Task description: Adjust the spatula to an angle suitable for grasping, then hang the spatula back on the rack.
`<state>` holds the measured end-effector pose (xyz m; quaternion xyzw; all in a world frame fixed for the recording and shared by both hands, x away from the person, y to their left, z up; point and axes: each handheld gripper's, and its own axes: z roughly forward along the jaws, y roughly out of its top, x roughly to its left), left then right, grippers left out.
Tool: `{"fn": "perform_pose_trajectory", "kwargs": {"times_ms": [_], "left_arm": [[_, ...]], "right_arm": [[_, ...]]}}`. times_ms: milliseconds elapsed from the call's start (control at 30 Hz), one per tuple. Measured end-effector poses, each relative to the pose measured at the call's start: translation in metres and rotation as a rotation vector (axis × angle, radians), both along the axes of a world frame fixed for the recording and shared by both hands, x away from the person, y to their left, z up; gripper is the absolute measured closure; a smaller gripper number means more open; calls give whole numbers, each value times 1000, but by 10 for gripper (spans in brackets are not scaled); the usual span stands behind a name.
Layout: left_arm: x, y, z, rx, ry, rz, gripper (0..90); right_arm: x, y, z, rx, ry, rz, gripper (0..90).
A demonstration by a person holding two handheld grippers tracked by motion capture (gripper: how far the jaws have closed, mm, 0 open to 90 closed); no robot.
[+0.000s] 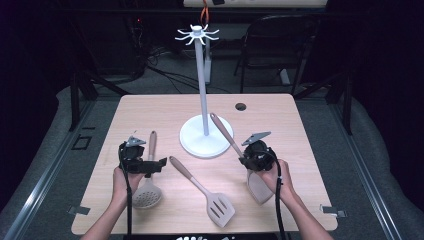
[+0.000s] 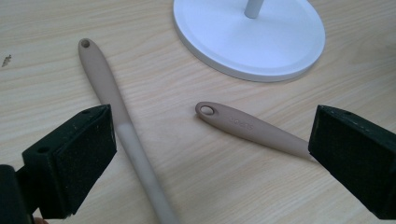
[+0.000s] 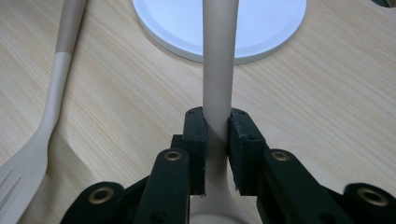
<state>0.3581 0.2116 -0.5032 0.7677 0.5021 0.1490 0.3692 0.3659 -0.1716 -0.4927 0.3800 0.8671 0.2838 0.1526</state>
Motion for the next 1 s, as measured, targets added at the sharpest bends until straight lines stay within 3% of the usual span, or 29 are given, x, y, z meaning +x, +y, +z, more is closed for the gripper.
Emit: {"fn": "perform_pose_trajectory", "kwargs": {"times_ms": [267,500,667,767,1000], "left_arm": [[-5,-10,7,17,-27,-23,8],[-5,-14,15,-34,-34,-35,8],[2,-26,23,-99,-50,-69,19],[5,-31,26,-113,-56,-88,28],[17,-60,33,-151,-41,-148,18]], "right_arm": [[-4,2,3,-7,-28,8,783],[-5,5,6,1,-47,13,783],[-5,8,9,16,-61,19,783],[-5,9,12,30,-69,19,783],[-2,15,17,73,-92,27,784]]}}
